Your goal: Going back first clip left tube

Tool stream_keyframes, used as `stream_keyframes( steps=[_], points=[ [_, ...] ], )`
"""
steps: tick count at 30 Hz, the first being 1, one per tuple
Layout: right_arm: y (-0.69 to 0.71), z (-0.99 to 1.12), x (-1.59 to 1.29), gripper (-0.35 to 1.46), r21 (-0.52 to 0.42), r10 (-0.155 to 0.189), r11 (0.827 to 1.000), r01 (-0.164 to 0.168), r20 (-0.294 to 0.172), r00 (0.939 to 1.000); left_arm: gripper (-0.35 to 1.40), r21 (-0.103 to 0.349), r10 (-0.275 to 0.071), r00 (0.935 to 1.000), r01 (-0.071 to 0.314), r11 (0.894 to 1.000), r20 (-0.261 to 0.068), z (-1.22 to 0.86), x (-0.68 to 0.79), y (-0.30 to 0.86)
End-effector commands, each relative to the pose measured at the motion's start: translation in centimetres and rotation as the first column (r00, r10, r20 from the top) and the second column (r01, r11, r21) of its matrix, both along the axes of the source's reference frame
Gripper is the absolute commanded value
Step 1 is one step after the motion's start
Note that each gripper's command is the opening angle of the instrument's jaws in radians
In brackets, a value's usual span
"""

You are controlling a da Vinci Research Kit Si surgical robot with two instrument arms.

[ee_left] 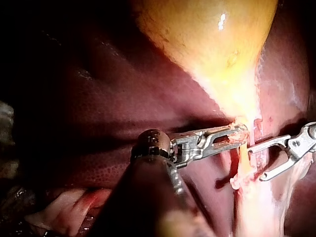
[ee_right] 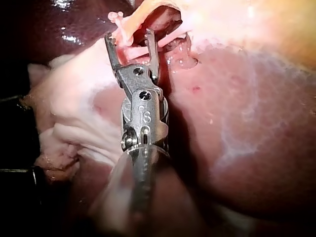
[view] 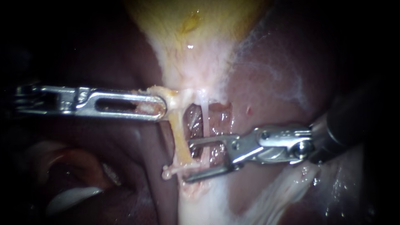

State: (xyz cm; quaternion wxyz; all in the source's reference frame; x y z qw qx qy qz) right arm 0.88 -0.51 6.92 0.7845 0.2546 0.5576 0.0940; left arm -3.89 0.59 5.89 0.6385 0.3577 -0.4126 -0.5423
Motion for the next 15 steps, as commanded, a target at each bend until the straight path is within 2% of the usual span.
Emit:
stream_keyframes(
  steps=[1,5,8,15],
  points=[
    [0.05,-0.06,-0.07,0.50,-0.006,0.002,1.000,-0.002,-0.006,1.0000,-0.35,0.000,-0.001,1.0000,0.001,1.000,-0.001,0.00,0.00,0.00],
    [0.30,-0.29,-0.36,0.50,-0.031,0.018,0.999,-0.018,-0.019,0.9997,-0.35,-0.001,-0.003,1.0000,0.003,1.000,-0.002,0.00,0.00,0.00],
    [0.41,-0.40,-0.54,0.50,-0.048,0.026,0.998,-0.027,-0.014,0.9996,-0.35,-0.001,-0.003,1.0000,0.003,1.000,-0.003,0.01,0.00,0.01],
    [0.47,-0.47,-0.72,0.50,-0.057,0.034,0.998,-0.034,-0.008,0.9994,-0.35,-0.002,-0.005,1.0000,0.005,1.000,-0.005,0.03,0.00,0.02]
  ],
)
